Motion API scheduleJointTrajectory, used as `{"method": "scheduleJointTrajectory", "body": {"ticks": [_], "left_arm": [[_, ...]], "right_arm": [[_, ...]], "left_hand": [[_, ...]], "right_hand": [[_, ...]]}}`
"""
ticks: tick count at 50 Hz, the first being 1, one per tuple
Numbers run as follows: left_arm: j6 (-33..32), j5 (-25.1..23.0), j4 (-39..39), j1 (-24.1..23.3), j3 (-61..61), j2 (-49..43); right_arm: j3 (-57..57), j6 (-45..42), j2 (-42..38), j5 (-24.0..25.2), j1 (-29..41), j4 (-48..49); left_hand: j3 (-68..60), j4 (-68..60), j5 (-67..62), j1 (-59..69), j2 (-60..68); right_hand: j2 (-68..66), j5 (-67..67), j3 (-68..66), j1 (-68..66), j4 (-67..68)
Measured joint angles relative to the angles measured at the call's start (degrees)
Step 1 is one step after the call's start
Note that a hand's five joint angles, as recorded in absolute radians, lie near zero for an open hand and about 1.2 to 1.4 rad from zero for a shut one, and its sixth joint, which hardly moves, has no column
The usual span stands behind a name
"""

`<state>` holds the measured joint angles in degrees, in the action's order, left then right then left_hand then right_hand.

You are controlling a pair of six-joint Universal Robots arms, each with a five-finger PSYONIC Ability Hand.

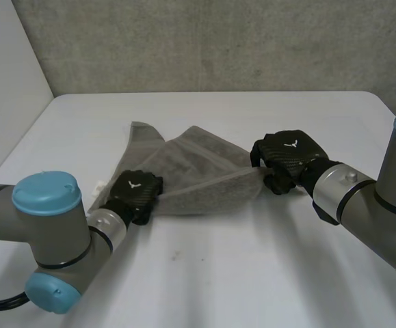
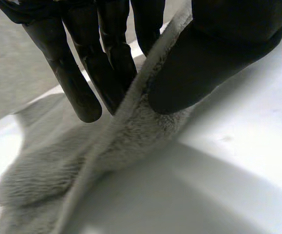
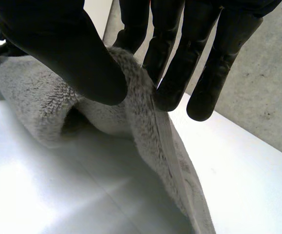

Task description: Fold the towel.

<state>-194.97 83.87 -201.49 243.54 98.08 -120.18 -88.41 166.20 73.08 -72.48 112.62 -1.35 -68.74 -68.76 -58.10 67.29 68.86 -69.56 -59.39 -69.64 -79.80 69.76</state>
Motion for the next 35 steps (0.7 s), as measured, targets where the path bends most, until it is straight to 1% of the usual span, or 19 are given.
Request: {"method": "scheduleJointTrajectory", "body": {"ticks": [2,3,6,7,9,11,12,13,15,17,19,22,23,28,29,33,35], "left_arm": [[-0.08,1.32,-0.55,0.51,0.07,0.49],[-0.19,2.82,-0.96,1.18,0.24,1.63],[-0.34,4.52,-1.29,2.04,0.41,4.53],[-0.45,5.35,-1.23,2.54,0.42,7.42],[-0.52,5.71,-0.94,2.81,0.28,9.84],[-0.62,5.77,0.15,3.09,-0.30,14.58],[-0.62,5.77,0.15,3.09,-0.30,14.58],[-0.66,5.00,2.21,3.17,-1.45,18.42],[-0.68,4.50,3.37,3.19,-2.12,20.03],[-0.69,1.11,10.82,3.27,-6.59,26.44],[-0.69,-1.19,15.99,3.31,-9.97,29.51],[-0.69,-3.47,21.73,3.33,-14.16,31.95],[-0.68,-4.49,24.92,3.34,-16.79,32.79],[-0.68,-5.78,32.74,3.42,-24.10,32.71],[-0.69,-5.81,33.35,3.45,-24.68,32.48],[-0.75,-5.70,36.21,4.54,-26.51,29.13],[-0.81,-5.62,36.89,5.73,-26.08,26.13]], "right_arm": [[0.03,-0.01,0.07,0.01,0.00,-0.02],[0.13,-0.06,0.13,0.06,0.01,-0.04],[0.42,-0.16,0.17,0.13,0.02,-0.14],[0.68,-0.26,0.16,0.16,0.02,-0.25],[1.07,-0.38,0.17,0.20,0.02,-0.36],[1.97,-0.56,0.20,0.25,0.03,-0.62],[1.97,-0.56,0.20,0.25,0.03,-0.62],[3.07,-0.70,0.47,0.29,0.01,-1.09],[3.84,-0.77,0.81,0.32,-0.01,-1.41],[7.46,-1.29,3.17,0.53,-0.11,-3.88],[10.38,-2.04,5.29,0.64,-0.16,-6.02],[13.60,-3.15,7.42,0.70,-0.13,-8.39],[15.70,-3.95,8.53,0.66,-0.08,-9.87],[20.16,-5.66,9.51,0.57,0.19,-13.65],[20.41,-5.76,9.38,0.57,0.24,-13.95],[20.94,-6.04,6.61,0.52,0.65,-15.41],[20.76,-6.02,3.70,0.48,0.86,-15.95]], "left_hand": [[-0.43,-0.43,-0.44,0.38,0.41],[-0.64,-0.69,-0.78,0.76,0.65],[-0.83,-0.79,-0.95,1.06,0.80],[-0.88,-0.92,-0.99,1.09,0.86],[-0.89,-0.93,-0.99,1.09,0.88],[-0.89,-0.94,-0.99,1.09,0.89],[-0.89,-0.94,-0.99,1.09,0.89],[-0.90,-0.94,-1.00,1.11,0.89],[-0.92,-0.95,-1.00,1.29,0.90],[-0.94,-0.96,-1.14,1.32,0.91],[-0.94,-0.96,-1.17,1.57,0.92],[-0.94,-0.96,-1.17,1.57,0.92],[-0.95,-0.97,-1.17,1.57,0.92],[-0.95,-0.97,-1.17,1.57,0.92],[-0.95,-0.97,-1.17,1.57,0.92],[-0.95,-0.97,-1.17,1.57,0.92],[-0.95,-0.97,-1.17,1.57,0.92]], "right_hand": [[0.00,0.00,0.00,0.00,0.00],[0.00,0.00,0.00,0.00,0.00],[0.00,0.00,0.00,0.00,0.00],[0.00,0.00,0.00,0.00,0.00],[0.00,0.00,0.00,0.00,0.00],[0.00,0.00,0.00,0.00,0.00],[0.00,0.00,0.00,0.00,0.00],[0.00,0.00,0.00,0.00,0.00],[0.00,0.00,0.00,0.00,0.00],[0.00,0.00,0.00,0.00,0.00],[0.00,0.00,0.00,0.00,0.00],[0.00,0.00,0.00,0.00,0.00],[0.00,0.00,0.00,0.00,0.00],[0.00,0.00,0.00,0.00,0.00],[0.00,0.00,0.00,0.00,0.00],[0.00,0.00,0.00,-0.03,0.00],[-0.01,0.00,0.00,-0.03,0.00]]}}
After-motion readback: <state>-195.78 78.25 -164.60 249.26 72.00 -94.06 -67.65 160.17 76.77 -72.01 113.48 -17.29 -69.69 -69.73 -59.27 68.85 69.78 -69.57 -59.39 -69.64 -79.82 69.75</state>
